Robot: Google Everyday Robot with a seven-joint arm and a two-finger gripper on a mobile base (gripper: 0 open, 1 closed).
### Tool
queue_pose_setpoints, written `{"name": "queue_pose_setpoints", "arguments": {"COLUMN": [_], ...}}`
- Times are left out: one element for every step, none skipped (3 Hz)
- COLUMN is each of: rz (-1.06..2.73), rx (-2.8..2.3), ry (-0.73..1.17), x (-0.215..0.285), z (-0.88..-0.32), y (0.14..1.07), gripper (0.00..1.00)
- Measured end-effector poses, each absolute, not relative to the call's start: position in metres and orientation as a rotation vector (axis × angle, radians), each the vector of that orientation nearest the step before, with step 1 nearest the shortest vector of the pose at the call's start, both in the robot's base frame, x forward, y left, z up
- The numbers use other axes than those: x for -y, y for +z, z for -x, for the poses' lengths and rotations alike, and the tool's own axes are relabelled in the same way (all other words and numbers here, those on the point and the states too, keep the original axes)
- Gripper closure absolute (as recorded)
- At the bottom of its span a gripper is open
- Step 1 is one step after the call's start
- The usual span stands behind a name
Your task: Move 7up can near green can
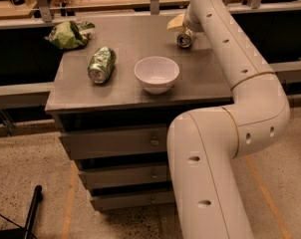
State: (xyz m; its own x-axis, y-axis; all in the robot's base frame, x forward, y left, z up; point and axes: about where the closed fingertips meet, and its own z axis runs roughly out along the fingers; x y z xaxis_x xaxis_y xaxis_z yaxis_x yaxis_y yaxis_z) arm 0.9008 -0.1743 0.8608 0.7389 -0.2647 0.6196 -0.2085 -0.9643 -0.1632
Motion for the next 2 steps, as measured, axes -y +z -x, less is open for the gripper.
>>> {"name": "queue_pose_setpoints", "arguments": {"rz": [2.877,2.888], "rx": [-0.355,-0.329], "ry": [-1.014,-1.003], "x": [0.164,0.1575], "z": [-0.9039,-0.9061], "y": [0.8477,0.8401], "gripper": [0.18,0.42]}}
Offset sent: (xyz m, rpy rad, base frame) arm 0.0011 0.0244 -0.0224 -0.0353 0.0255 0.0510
